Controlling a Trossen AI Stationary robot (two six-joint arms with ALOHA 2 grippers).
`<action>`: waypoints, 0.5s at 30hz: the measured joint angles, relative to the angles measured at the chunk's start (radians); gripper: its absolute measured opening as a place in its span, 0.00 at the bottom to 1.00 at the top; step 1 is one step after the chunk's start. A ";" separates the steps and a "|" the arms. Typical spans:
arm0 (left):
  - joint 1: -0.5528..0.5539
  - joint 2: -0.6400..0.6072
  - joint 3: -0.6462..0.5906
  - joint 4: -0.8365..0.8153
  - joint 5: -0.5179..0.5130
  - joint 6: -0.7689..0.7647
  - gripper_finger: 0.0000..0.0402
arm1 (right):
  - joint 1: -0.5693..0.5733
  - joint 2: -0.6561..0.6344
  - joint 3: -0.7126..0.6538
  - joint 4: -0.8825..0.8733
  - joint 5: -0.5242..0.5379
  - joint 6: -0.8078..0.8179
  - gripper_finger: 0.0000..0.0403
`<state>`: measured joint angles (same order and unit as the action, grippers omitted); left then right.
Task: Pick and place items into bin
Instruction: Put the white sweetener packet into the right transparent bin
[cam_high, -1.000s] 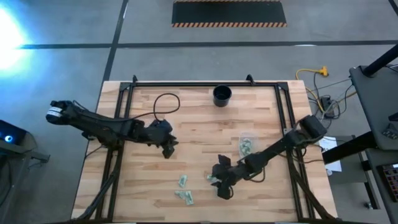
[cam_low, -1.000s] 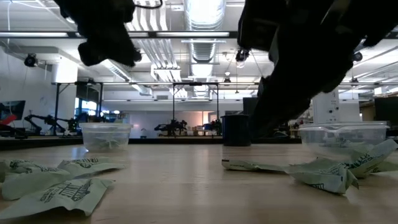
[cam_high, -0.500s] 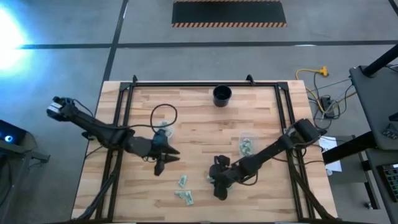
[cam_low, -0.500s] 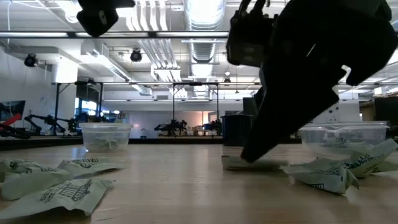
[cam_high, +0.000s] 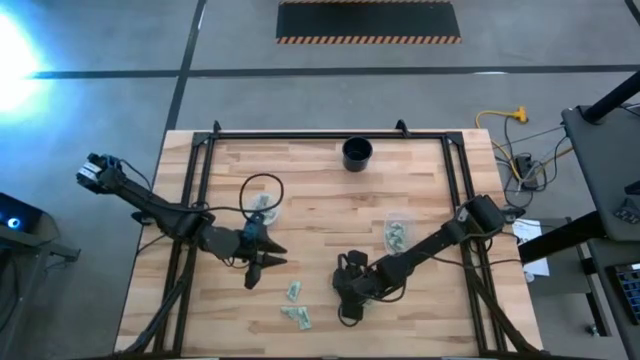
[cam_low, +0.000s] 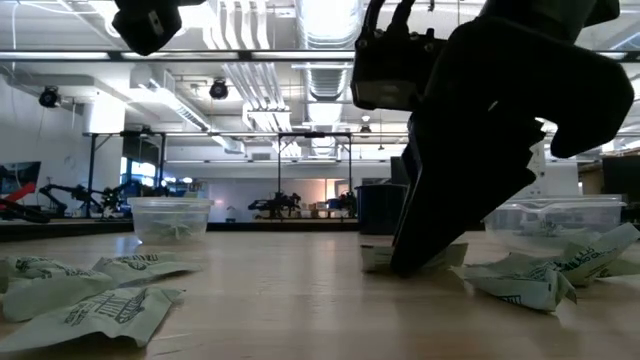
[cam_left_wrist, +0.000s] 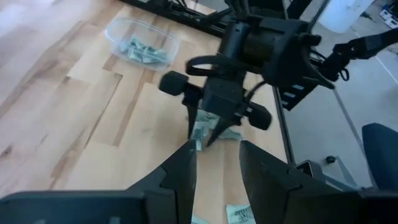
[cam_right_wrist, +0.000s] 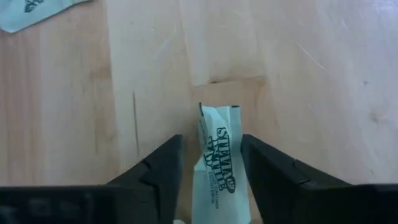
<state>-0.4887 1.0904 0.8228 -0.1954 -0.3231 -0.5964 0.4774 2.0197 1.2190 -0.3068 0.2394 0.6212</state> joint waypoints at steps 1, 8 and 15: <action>-0.007 0.000 -0.001 0.001 0.001 0.000 0.26 | 0.000 -0.001 0.000 -0.004 0.001 0.000 0.37; -0.075 0.001 -0.028 -0.004 0.079 -0.045 0.26 | -0.001 -0.019 -0.003 -0.019 -0.001 -0.002 0.15; -0.122 0.016 -0.089 0.004 0.084 -0.155 0.26 | 0.000 -0.068 -0.003 -0.017 0.007 -0.044 0.03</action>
<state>-0.6108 1.1065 0.7336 -0.1914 -0.2393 -0.7519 0.4776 1.9516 1.2163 -0.3237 0.2461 0.5768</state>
